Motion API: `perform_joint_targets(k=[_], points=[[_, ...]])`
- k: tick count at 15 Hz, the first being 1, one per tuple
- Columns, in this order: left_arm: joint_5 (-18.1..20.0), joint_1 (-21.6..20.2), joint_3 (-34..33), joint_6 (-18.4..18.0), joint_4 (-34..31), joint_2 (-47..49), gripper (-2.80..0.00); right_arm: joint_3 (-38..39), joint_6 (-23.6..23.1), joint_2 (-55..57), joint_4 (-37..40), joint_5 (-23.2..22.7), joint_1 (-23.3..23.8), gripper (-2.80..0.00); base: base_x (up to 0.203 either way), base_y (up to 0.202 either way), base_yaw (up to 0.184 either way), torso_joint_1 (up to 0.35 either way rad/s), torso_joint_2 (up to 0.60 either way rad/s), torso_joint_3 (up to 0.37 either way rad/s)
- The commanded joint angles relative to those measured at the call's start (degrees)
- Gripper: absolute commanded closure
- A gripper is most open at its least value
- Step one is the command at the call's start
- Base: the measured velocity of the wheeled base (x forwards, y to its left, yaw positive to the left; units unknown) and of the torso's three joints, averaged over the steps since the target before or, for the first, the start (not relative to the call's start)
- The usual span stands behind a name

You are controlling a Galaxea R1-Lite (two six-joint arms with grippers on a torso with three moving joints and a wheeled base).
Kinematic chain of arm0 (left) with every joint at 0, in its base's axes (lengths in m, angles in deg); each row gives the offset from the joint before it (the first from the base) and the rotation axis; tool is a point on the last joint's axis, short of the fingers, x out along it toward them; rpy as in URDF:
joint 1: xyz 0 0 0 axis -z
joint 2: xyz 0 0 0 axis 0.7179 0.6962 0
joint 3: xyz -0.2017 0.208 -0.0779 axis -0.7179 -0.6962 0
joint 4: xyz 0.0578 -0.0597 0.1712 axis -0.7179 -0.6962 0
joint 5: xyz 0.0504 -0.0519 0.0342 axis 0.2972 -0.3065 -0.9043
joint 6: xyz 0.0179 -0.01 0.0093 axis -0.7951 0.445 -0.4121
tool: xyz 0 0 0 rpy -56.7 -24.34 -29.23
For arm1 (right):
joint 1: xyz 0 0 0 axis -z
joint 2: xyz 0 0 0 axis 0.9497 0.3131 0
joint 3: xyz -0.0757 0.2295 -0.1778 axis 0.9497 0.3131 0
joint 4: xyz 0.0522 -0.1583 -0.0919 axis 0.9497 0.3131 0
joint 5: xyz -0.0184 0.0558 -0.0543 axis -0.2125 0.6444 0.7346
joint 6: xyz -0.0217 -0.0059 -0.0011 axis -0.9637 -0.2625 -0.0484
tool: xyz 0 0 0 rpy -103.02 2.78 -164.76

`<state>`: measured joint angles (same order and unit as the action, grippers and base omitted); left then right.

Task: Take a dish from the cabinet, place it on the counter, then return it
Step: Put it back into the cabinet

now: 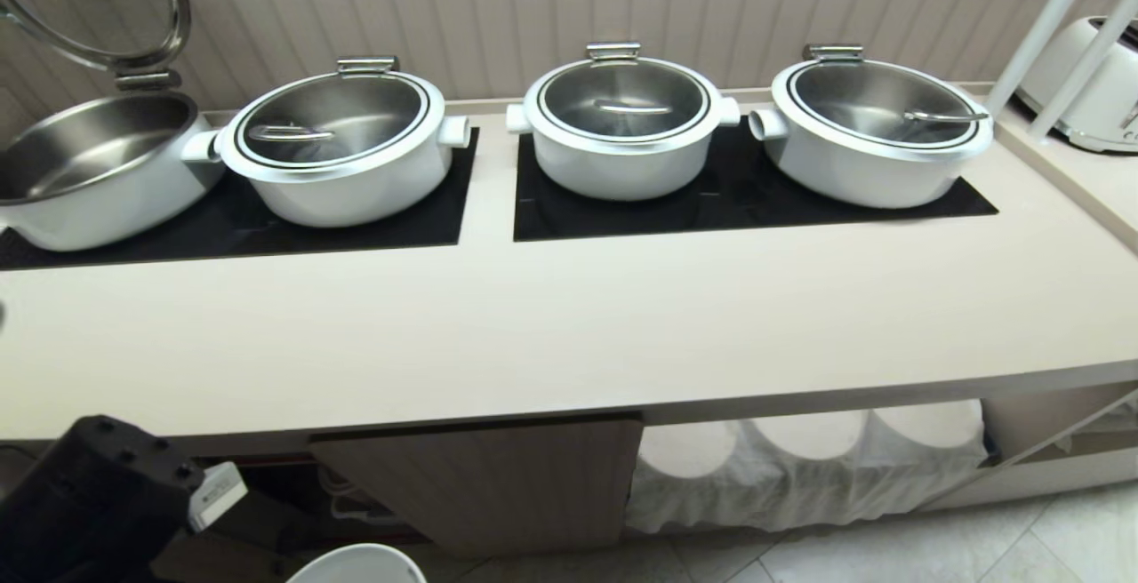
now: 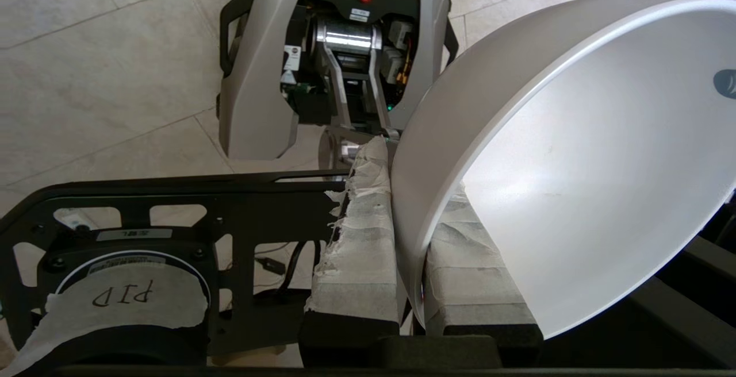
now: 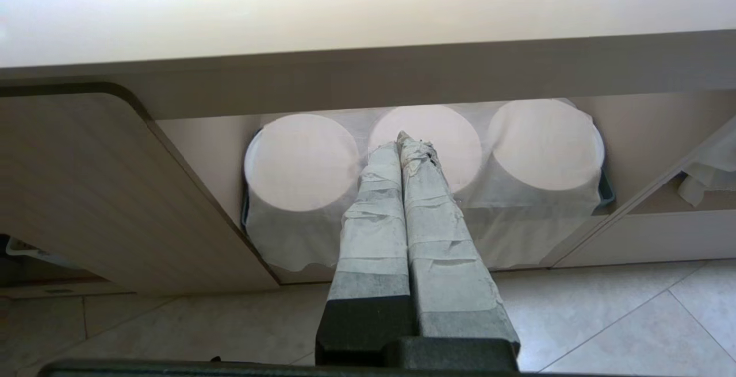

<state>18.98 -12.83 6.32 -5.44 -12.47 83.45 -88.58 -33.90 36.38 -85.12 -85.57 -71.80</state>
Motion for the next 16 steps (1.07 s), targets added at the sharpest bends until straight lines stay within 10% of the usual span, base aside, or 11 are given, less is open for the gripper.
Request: perform_joint_targets(k=[1,16], points=[[0.01,0.0,-0.01,0.24,-0.1,0.17,0.0,0.0,0.01,0.06,-0.01,0.01,-0.04,0.0,0.0,0.198,-0.002,0.002,0.0,0.002],[0.01,-0.09,-0.01,0.24,-0.1,0.17,0.0,0.0,0.01,-0.02,-0.01,0.01,-0.02,0.0,0.0,0.195,-0.001,0.002,0.0,0.003]])
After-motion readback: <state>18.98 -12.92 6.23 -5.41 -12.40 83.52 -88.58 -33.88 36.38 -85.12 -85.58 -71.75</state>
